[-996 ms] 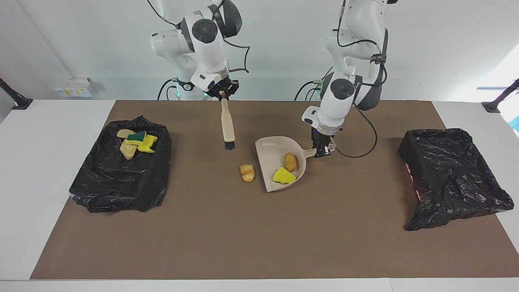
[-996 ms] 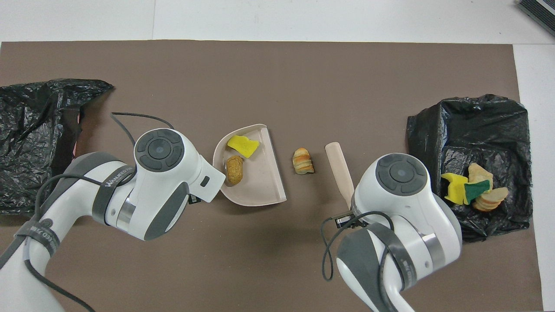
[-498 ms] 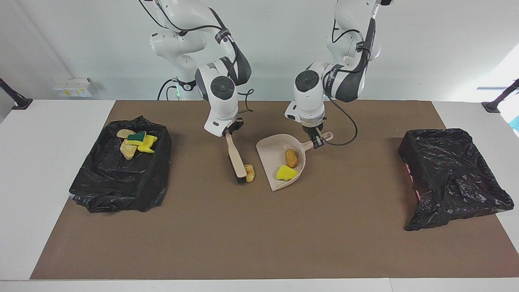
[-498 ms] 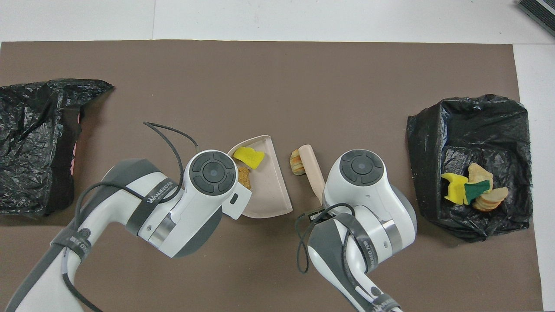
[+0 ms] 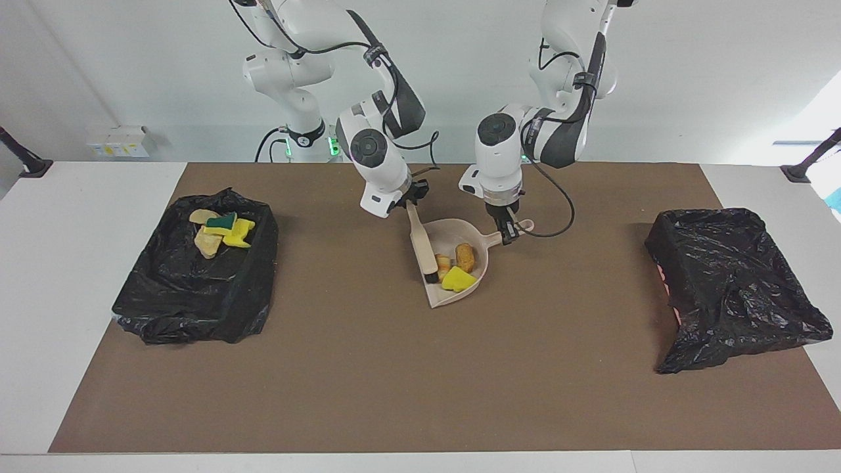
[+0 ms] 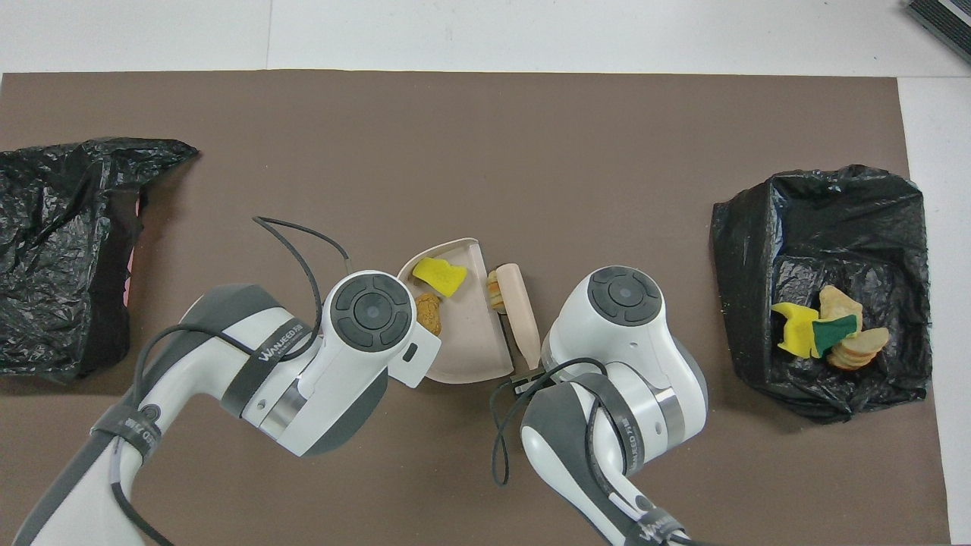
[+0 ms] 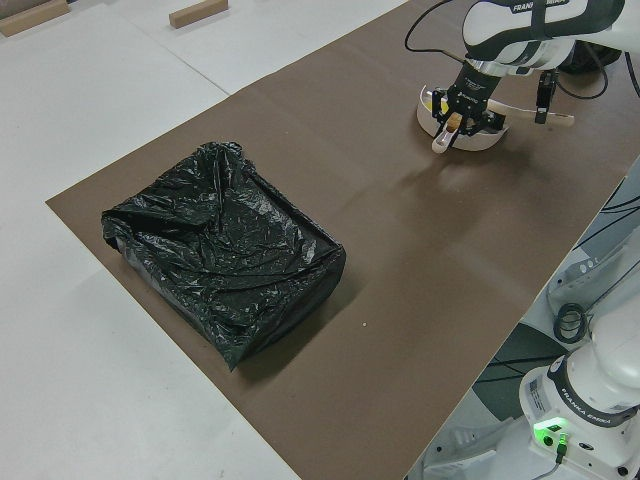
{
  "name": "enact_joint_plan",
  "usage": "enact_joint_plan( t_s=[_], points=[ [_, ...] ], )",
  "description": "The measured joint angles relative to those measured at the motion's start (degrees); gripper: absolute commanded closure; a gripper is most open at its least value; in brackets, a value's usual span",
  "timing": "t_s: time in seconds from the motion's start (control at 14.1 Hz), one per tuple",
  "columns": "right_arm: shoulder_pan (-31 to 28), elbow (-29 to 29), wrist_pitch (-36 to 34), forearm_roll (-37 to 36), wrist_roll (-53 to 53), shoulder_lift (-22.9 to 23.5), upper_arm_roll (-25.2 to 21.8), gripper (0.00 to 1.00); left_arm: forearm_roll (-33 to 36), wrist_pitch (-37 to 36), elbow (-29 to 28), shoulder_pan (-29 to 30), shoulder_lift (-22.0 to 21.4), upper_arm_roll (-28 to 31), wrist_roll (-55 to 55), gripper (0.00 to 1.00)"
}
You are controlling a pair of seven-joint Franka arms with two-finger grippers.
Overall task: Sweep and dump trash in bin
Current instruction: 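Sweep the last trash piece into the dustpan with the right gripper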
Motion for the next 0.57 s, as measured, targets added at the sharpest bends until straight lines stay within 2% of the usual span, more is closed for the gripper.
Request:
enact_joint_plan(
  t_s=[0.21,0.57],
  points=[
    [0.0,0.1,-2.5,0.6,1.6,-2.7,-0.1,1.00,-0.1,1.2,-0.2,0.9,0.1,0.0,1.9,1.00],
    [0.0,0.1,-6.4,-1.6,12.1,-8.2,-0.2,1.00,-1.3,2.1,0.6,5.8,0.5,0.2,7.4,1.00]
  ],
)
